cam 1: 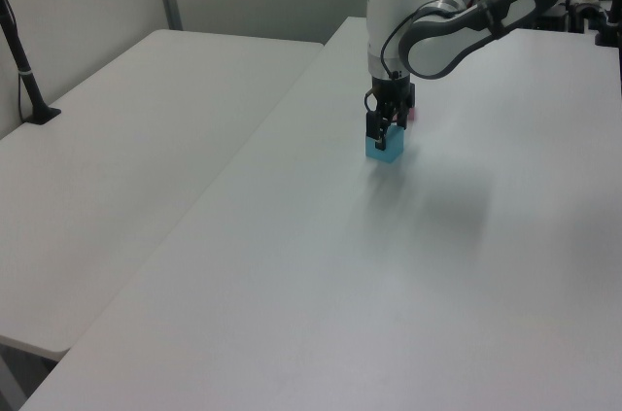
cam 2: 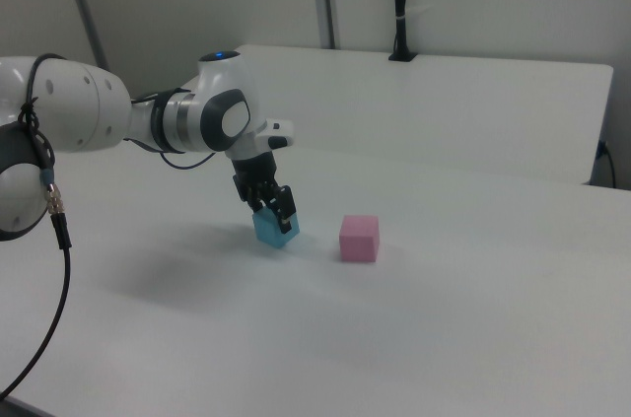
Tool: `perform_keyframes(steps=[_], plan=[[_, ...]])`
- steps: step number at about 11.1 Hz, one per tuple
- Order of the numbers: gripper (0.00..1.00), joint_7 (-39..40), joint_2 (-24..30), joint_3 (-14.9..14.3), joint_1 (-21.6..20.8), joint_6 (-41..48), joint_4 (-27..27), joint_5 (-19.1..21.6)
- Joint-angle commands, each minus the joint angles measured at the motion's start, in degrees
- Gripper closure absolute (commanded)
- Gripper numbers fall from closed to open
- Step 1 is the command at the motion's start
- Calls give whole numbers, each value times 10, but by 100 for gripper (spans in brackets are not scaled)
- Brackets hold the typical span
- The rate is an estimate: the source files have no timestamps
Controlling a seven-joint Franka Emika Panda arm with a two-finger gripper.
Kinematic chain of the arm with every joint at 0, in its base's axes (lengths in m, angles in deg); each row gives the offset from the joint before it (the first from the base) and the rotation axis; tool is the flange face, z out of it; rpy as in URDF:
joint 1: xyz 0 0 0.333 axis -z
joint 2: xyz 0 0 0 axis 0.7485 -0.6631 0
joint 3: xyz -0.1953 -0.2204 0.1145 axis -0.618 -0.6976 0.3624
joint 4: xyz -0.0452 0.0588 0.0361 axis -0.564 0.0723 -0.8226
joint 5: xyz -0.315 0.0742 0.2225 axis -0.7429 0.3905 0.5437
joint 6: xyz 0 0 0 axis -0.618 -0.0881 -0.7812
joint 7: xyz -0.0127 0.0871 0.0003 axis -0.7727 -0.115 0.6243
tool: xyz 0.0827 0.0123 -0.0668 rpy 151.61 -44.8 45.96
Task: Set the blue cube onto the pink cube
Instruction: 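Lift the light-blue cube and carry it over the pink cube, then lower the light-blue cube onto the pink cube's top face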
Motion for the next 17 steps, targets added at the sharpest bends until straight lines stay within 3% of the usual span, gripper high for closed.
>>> perform_keyframes(steps=[1,2,5,9,12,13,14,15,17], plan=[[77,24,17,1,1,6,-1,-9],[77,69,31,-3,6,27,-4,-4],[75,202,33,-4,40,129,-87,1],[71,338,23,-9,98,97,-96,-4],[70,368,8,-33,105,35,-96,-3],[62,377,6,-33,106,34,-93,-5],[35,377,-3,-33,106,31,-92,-6],[0,373,-10,-33,105,21,-91,-7],[0,370,-5,-33,101,26,-89,-5]])
